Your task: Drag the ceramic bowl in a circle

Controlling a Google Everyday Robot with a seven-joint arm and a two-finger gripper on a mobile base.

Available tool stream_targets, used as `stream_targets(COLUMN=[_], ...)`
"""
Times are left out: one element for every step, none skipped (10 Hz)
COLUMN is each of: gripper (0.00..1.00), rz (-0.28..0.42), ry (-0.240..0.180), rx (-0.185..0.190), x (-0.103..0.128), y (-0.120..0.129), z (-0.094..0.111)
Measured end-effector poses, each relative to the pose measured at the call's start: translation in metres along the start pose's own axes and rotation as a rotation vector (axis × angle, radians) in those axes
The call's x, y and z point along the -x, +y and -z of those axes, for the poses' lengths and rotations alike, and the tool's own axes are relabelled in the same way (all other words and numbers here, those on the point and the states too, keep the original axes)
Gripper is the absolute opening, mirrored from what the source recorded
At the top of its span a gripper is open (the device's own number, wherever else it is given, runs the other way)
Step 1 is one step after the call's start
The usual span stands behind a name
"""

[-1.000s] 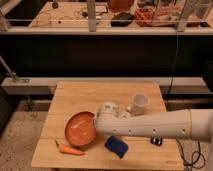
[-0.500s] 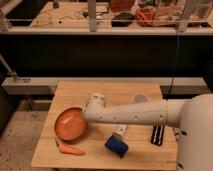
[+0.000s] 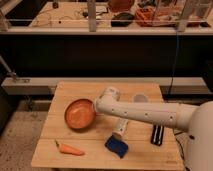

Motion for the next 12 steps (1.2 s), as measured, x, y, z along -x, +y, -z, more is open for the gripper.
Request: stream_targets(gripper=[0.00, 0.00, 0.00, 0.00, 0.00, 0.00, 0.00, 0.00, 0.00, 0.00, 0.00, 0.00], rz=[-0.043, -0.080, -0.117, -0.136, -0.136, -0.128, -0.098, -0.077, -0.056, -0.015, 0.023, 0.057], ry=[0.004, 0.007, 0.007, 0.006, 0.001, -0.005, -0.014, -0.019, -0.022, -0.026, -0.032, -0.036], rx=[0.015, 0.030, 0.046, 0.057, 0.062, 0.064, 0.062, 0.061, 0.057, 0.047, 0.031, 0.013], x=[0.006, 0.016, 0.031, 0.047, 0.066, 0.078, 0.091, 0.095, 0.096, 0.097, 0.095, 0.089], y=[0.019, 0.034, 0.047, 0.052, 0.051, 0.048, 0.034, 0.024, 0.012, -0.013, -0.035, -0.050], z=[0.006, 0.014, 0.023, 0.033, 0.043, 0.050, 0.056, 0.057, 0.057, 0.054, 0.048, 0.041])
